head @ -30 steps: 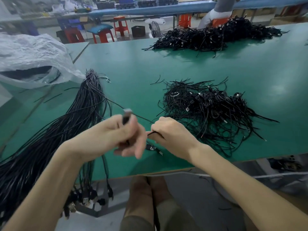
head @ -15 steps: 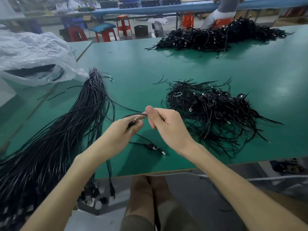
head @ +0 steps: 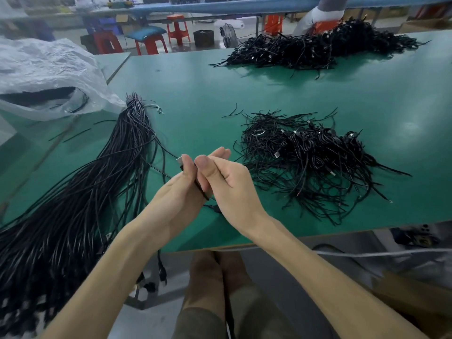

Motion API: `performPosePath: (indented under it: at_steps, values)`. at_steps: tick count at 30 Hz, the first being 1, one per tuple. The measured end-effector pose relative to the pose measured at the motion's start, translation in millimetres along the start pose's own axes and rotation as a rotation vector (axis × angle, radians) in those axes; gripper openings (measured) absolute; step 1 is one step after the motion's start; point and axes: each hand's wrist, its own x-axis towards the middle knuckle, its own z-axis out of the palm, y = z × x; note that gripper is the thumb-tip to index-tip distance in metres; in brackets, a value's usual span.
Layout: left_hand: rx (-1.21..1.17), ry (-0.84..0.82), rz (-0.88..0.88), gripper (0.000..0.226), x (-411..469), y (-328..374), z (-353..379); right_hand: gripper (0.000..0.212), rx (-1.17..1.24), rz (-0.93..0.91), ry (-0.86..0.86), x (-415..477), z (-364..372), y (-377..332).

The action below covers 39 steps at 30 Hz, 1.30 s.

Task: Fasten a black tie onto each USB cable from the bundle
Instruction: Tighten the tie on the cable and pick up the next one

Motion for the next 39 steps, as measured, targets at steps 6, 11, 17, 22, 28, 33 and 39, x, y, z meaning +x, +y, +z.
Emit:
performPosePath:
  at_steps: [6,11,17,22,28,33,39]
  values:
    - [-0.091,-0.030,-0.025,0.070,-5.3,0.9,0.8,0.051,-0.075,-0.005,-0.052,-0.3,1.6,2.4]
    - [-0.193,0.013,0.127,0.071,1.1,9.3,1.6,0.051,-0.090,0.021,-0.079,-4.6,8.1,13.4]
    - [-0.489,0.006,0.246,0.063,-0.3,34.9,-11.2,0.064,-0.069,0.157,0.009,-6.1,6.8,33.7]
    - [0.264,-0.342,0.074,0.062,-16.6,43.5,-19.7,0.069,-0.093,0.233,0.085,9.2,-1.8,50.7]
    - [1.019,-0.217,-0.197,0.052,-7.2,25.2,-17.2,0.070,-0.200,0.189,-0.029,27.2,-3.1,43.7]
    - [1.009,0.097,0.109,0.043,1.3,12.7,-25.4,0.072,-0.029,0.173,0.032,24.4,3.6,33.6]
    - [0.574,0.057,0.137,0.048,2.6,4.5,-20.3,0.078,0.173,0.152,0.078,22.1,16.3,24.8]
